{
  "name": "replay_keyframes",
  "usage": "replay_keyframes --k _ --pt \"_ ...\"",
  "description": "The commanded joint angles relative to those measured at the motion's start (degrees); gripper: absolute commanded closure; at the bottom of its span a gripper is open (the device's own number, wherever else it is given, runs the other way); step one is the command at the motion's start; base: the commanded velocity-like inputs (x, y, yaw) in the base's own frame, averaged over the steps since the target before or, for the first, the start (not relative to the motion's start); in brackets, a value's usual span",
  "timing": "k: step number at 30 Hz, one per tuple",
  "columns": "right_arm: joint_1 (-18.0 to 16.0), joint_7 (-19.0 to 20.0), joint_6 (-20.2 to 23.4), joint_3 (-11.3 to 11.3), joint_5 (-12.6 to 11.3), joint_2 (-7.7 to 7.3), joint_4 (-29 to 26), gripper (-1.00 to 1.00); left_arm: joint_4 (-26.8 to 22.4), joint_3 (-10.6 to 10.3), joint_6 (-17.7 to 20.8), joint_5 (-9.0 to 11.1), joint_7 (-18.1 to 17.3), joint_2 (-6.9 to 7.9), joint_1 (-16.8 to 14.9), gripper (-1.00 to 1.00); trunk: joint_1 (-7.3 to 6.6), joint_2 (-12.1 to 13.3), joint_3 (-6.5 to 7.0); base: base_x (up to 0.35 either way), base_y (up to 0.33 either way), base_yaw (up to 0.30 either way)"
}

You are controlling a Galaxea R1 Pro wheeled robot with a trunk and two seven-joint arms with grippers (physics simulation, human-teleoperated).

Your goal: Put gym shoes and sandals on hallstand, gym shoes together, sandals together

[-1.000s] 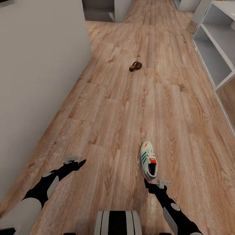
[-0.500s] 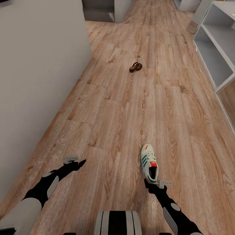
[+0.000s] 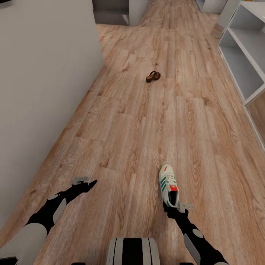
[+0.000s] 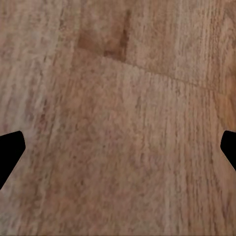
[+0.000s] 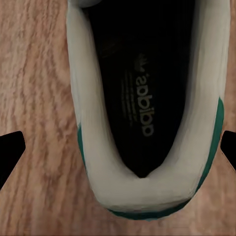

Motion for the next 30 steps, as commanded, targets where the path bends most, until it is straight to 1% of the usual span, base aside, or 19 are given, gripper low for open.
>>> replay_keyframes --k 1,14,15,30 --pt "-0.03 0.09 -0.25 0.33 -0.61 -0.07 0.06 -1.0 0.04 0.14 0.19 0.34 -0.32 -0.01 -0.02 -1.0 0.01 -0.01 -0.03 0.116 0.0 0.0" --pt "-0.03 0.08 -0.24 0.27 -0.61 -0.07 0.03 -1.0 0.04 0.14 0.19 0.34 -0.32 -0.01 -0.02 -1.0 0.01 -0.01 -0.03 0.018 0.0 0.0" --pt "-0.03 0.08 -0.24 0.28 -0.61 -0.07 0.03 1.0 0.04 0.14 0.19 0.34 -0.32 -0.01 -0.02 -1.0 0.01 -0.01 -0.03 0.0 0.0 0.0" --pt "-0.03 0.17 -0.26 0.16 -0.63 -0.07 0.06 1.0 0.04 0.15 0.19 0.37 -0.32 -0.01 -0.02 -1.0 0.01 -0.01 -0.03 0.0 0.0 0.0"
